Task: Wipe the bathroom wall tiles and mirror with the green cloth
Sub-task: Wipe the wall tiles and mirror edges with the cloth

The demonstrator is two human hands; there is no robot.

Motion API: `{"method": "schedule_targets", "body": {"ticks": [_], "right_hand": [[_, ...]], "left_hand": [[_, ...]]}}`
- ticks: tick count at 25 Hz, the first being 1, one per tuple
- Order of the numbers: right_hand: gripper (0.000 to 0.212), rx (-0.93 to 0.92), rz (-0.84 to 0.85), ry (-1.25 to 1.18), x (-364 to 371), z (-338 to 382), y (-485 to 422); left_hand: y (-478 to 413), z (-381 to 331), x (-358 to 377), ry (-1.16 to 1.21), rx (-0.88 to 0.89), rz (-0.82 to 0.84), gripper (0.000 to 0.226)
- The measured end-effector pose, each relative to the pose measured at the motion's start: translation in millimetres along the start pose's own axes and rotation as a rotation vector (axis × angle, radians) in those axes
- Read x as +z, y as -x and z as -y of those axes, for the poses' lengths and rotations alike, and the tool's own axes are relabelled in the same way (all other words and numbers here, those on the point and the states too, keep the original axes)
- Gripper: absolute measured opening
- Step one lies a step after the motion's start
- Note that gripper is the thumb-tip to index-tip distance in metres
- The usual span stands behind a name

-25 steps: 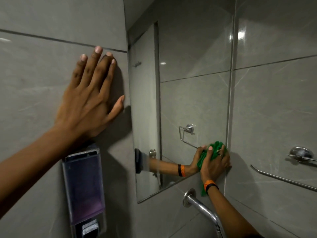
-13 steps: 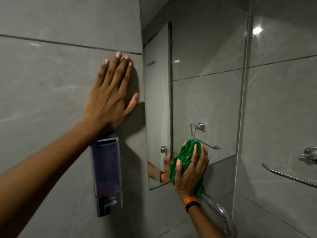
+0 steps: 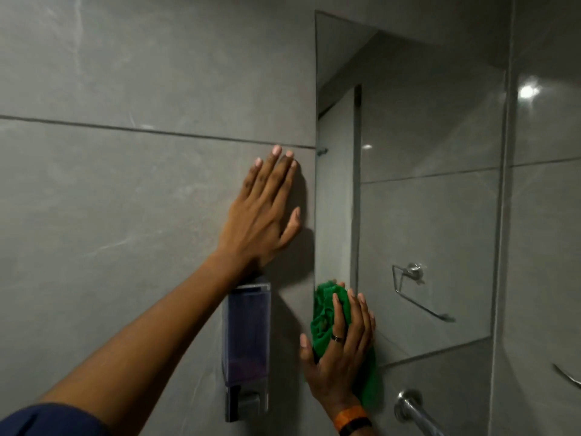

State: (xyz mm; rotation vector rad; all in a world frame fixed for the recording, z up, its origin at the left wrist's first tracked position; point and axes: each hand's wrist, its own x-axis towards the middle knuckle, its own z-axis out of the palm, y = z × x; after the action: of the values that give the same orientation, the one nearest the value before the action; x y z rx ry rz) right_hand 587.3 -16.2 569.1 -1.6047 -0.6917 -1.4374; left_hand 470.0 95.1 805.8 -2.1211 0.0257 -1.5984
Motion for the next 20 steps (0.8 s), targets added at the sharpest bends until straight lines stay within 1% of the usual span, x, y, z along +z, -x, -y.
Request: {"method": "schedule_targets", "body": {"ticks": [6,16,20], "right_hand": [[0.074,-0.116,-0.083,-0.032,7.2,9.5,-73.4],[0.069,-0.282,-0.169,-0.009,17.1,39.1,-262.7],[0.066,-0.299,-0.204,-0.005,18.8,58.8,-337.7]], "left_hand": [[0.4,1.8,3.4,-0.029,0.009,-0.047,0.072],[-10.7,5.4,3.7,-0.083,0.011,-0.123,0.073],[-36.6,18.4,-2.3,-0.118,-0.004,-0.154,0.073]]}}
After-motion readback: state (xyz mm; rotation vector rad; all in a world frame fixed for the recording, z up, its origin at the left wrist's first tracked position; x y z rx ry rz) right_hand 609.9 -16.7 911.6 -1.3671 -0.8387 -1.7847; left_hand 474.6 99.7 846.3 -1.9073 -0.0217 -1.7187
